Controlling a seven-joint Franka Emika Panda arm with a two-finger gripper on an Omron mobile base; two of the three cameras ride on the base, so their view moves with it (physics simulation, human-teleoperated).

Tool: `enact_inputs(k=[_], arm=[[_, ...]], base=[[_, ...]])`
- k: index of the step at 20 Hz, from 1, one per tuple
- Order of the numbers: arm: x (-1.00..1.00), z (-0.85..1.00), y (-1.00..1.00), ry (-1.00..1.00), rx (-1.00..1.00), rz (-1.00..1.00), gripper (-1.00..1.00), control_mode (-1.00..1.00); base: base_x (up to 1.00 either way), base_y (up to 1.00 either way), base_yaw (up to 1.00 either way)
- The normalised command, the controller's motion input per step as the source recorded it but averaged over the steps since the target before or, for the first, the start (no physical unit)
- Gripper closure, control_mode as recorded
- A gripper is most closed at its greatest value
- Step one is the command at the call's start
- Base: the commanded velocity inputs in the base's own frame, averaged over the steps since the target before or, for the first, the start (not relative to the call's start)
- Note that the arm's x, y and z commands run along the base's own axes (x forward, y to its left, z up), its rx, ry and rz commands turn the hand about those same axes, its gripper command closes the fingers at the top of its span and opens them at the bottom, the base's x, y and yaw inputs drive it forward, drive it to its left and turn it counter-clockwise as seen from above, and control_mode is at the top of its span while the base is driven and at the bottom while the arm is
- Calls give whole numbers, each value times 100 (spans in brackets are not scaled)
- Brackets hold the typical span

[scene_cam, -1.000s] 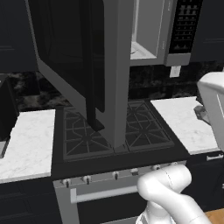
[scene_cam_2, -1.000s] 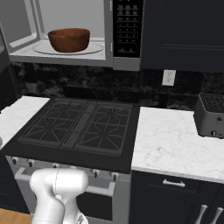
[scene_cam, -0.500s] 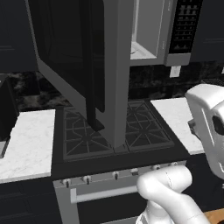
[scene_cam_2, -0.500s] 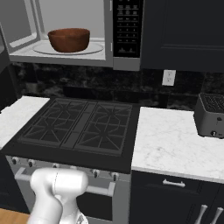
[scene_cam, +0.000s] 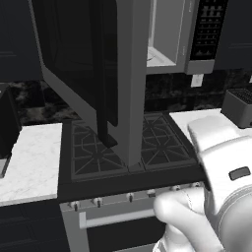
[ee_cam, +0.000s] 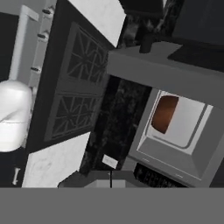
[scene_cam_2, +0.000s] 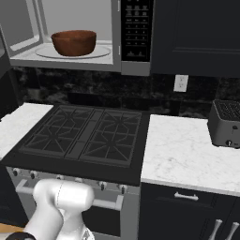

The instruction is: Open the microwave, place the bowl with waffle inside the microwave, then close the microwave door and turn it on.

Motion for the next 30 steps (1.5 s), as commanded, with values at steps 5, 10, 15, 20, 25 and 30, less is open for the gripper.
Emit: enact_inputs(k=[5,10,15,20,25,30], arm=[[48,0,75,-11,-10,-17,100,-100],[64,0,75,-8,-12,-17,100,-100],[98,-7,67,-5,-14,-15,100,-100],[100,-21,49,-1,-13,-14,100,-100],[99,-34,40,0,-12,-6,100,-100],[43,-10,-8,0,-9,0,100,-100]], base=[[0,0,0],[0,0,0],[0,0,0],[0,0,0],[0,0,0],[0,0,0]])
